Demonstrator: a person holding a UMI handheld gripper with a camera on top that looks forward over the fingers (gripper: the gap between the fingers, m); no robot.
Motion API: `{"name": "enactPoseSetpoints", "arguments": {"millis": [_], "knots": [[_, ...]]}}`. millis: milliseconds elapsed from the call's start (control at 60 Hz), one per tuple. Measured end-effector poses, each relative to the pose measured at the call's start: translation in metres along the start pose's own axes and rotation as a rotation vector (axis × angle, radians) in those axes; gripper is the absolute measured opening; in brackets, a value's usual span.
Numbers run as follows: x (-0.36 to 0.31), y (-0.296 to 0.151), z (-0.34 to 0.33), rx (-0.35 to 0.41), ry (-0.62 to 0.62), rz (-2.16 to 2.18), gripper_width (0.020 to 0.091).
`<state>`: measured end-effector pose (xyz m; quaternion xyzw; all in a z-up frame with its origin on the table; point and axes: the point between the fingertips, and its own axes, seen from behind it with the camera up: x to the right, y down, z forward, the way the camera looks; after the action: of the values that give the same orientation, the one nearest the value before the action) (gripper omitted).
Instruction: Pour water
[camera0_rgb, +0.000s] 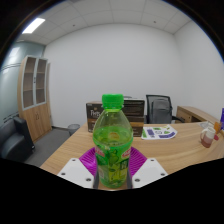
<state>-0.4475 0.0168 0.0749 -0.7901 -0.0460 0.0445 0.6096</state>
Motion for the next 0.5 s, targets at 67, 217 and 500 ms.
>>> {"name": "enactPoseSetpoints", "arguments": {"millis": [67, 217, 500], "knots": [[0.000, 0.000, -0.003, -0.005, -0.024, 0.030, 0.0380], [0.033, -0.020, -0.012, -0.034, -0.100, 0.267, 0.0378], [0.221, -0.080, -0.022, -0.044, -0.086, 1.115, 0.0377]]}}
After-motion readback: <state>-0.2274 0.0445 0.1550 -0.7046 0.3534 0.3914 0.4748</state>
